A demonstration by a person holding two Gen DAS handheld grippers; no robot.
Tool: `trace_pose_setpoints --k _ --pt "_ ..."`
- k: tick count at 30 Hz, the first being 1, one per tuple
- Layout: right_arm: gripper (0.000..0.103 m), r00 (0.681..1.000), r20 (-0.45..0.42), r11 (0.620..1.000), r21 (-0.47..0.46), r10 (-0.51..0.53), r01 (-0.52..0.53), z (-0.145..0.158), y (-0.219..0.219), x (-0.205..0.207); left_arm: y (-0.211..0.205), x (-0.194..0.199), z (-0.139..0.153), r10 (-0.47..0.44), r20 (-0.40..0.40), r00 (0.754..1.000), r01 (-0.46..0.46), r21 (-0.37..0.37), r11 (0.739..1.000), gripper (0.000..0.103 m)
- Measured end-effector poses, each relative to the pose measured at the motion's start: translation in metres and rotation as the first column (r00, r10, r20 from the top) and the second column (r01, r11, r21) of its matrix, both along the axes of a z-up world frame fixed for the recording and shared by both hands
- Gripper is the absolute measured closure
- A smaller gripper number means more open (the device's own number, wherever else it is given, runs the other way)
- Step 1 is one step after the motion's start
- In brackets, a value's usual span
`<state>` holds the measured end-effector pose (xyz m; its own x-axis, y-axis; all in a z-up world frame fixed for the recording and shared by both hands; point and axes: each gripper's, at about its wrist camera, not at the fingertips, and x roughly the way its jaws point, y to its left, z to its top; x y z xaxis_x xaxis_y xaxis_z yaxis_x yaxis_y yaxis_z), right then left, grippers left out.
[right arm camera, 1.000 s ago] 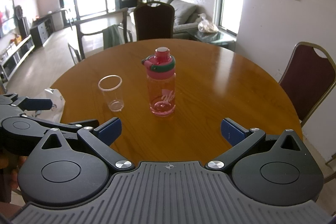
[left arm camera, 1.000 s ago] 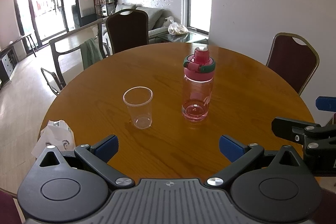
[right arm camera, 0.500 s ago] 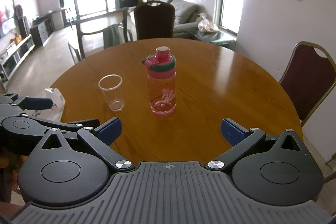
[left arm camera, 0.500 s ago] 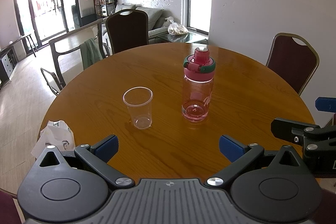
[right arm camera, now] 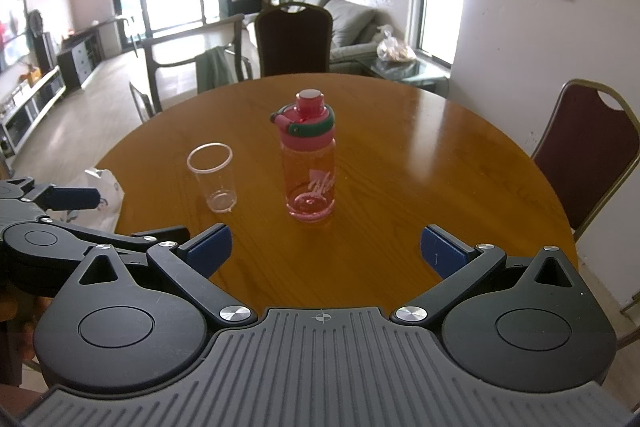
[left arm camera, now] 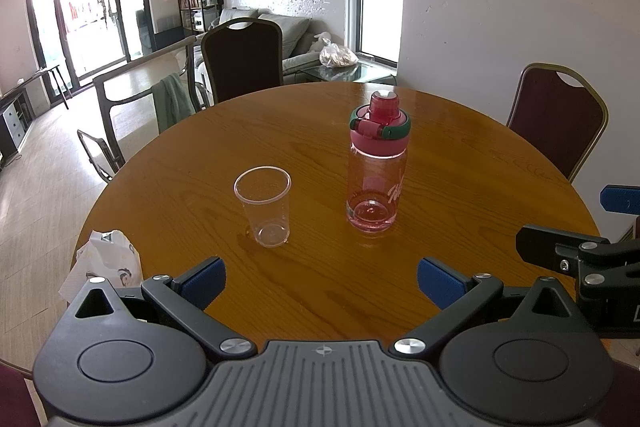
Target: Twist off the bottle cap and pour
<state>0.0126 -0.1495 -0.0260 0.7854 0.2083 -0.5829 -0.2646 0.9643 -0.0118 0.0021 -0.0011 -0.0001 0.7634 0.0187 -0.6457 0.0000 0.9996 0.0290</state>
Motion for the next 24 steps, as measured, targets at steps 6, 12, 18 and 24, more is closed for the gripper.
trace_pose_setpoints --k 6,12,18,24 --pt "0.000 1.000 -0.001 1.000 0.001 0.000 0.000 0.0002 0.0002 -0.0007 -0.0010 -0.0003 0.0006 0.000 0.000 1.000 0.000 0.000 1.000 0.001" --pt "0.000 1.000 -0.001 1.000 0.000 0.000 0.000 0.0004 0.0024 -0.0037 -0.0019 -0.0005 0.0009 0.001 -0.001 1.000 -0.001 -0.002 1.000 0.001" --pt "0.000 1.000 -0.001 1.000 -0.001 0.000 0.000 0.0010 0.0047 -0.0076 -0.0017 -0.0002 0.0012 0.001 0.000 1.000 -0.001 -0.002 1.000 0.001" --pt "0.000 1.000 -0.007 1.000 0.005 -0.001 0.001 0.0005 -0.0020 -0.0008 -0.0016 0.0000 0.0012 0.001 -0.002 1.000 -0.001 -0.001 1.000 0.001"
